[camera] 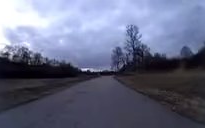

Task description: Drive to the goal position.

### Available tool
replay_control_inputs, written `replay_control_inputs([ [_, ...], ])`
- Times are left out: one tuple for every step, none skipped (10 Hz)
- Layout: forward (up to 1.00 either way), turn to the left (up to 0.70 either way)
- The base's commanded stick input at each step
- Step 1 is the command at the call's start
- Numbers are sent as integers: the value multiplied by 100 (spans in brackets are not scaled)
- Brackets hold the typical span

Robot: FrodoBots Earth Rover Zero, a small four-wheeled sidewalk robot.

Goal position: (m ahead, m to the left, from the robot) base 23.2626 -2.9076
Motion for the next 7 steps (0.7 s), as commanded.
replay_control_inputs([
  [50,0],
  [50,0],
  [50,0],
  [50,0],
  [50,0],
  [50,0],
  [50,0],
])
